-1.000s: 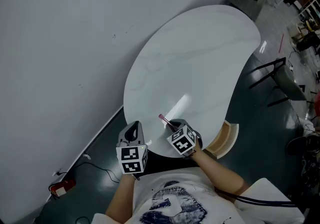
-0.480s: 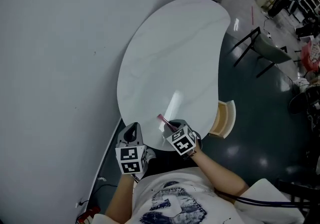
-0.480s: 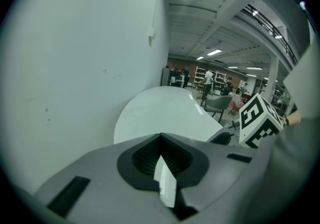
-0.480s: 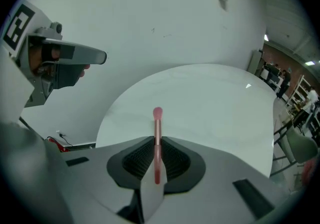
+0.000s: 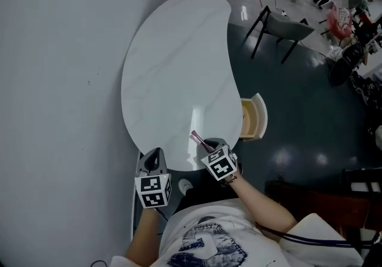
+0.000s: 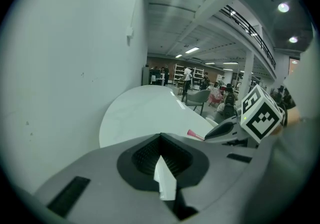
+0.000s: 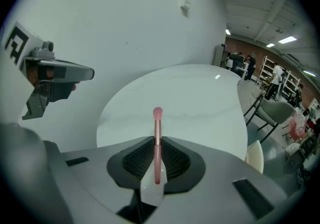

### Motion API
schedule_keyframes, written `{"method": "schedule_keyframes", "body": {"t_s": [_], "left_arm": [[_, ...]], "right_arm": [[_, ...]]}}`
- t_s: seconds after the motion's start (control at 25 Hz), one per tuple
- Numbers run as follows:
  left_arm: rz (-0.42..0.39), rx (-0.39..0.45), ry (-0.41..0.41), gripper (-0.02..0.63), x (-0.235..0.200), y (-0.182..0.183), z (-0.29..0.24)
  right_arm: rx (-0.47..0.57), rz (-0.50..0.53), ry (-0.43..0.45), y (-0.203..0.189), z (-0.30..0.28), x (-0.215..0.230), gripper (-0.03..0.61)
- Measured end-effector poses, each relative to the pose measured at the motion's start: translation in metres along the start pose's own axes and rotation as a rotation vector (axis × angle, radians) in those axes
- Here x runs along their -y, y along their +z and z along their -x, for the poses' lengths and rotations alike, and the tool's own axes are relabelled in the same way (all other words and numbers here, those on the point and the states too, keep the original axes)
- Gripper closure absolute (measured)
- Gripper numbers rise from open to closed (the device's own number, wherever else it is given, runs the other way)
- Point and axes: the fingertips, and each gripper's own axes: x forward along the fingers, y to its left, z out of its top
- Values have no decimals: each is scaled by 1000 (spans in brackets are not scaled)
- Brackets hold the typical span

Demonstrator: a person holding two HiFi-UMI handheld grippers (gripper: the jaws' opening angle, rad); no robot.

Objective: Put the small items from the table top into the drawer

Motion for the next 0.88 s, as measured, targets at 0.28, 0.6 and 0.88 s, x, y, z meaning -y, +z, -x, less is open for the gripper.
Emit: {"method": "schedule_keyframes", "body": {"t_s": [0.28, 0.6, 0.88], "left_arm": [[-60, -8, -110, 594, 51, 6, -19], [-131, -29, -149, 594, 138, 11, -46], [-181, -58, -163, 594, 230, 5, -61]], "right_arm": [[20, -108, -97, -29, 38, 37, 517], [65, -179, -127, -74, 81, 98, 517], [78, -218, -97, -123, 115, 152, 517]]}}
